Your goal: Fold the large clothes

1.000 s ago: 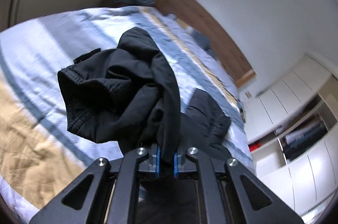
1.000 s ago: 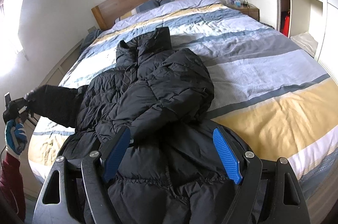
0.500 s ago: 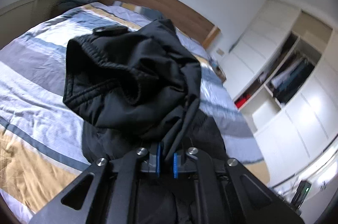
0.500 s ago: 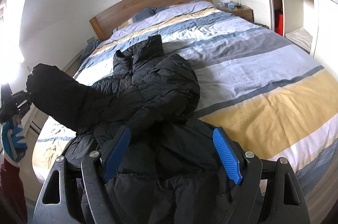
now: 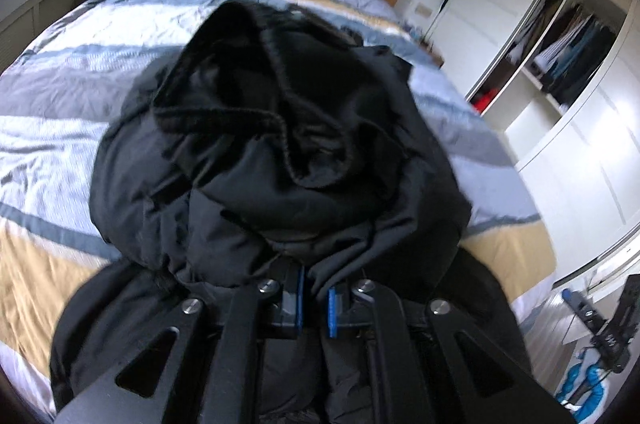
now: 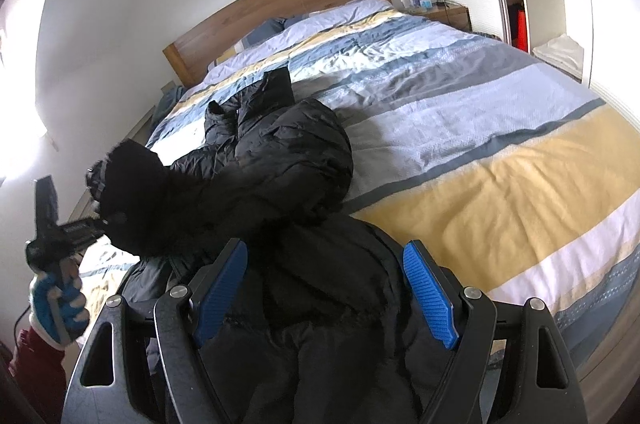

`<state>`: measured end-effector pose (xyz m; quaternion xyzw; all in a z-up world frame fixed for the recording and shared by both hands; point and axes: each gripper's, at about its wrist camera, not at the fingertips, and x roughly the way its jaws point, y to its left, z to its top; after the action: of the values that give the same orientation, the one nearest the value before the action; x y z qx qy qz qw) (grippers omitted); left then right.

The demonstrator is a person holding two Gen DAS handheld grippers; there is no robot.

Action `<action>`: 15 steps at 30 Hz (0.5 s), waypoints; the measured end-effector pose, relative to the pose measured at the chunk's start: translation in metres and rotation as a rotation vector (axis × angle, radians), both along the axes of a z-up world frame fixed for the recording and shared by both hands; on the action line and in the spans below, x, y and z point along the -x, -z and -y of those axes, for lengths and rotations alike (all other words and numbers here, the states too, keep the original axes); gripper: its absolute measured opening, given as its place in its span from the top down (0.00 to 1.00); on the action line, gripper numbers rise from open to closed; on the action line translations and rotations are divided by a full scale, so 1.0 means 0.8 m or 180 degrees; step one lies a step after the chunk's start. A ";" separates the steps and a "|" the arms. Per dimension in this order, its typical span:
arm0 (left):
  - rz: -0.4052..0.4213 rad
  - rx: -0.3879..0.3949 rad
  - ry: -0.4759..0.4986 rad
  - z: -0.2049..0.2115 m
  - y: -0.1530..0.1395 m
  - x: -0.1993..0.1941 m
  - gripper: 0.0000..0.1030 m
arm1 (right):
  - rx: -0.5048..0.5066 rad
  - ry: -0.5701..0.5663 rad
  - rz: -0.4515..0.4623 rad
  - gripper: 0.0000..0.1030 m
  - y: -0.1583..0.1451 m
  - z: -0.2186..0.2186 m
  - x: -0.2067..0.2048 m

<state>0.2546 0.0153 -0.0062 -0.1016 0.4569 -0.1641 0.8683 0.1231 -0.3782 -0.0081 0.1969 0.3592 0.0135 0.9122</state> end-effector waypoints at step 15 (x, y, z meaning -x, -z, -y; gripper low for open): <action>-0.0261 -0.0379 0.0294 0.054 0.059 0.017 0.83 | -0.0203 0.0017 -0.0103 0.22 0.036 0.016 0.017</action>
<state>0.2411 -0.0282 -0.0536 -0.0352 0.5053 -0.1722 0.8448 0.1093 -0.3908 -0.0369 0.2270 0.3728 0.0193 0.8995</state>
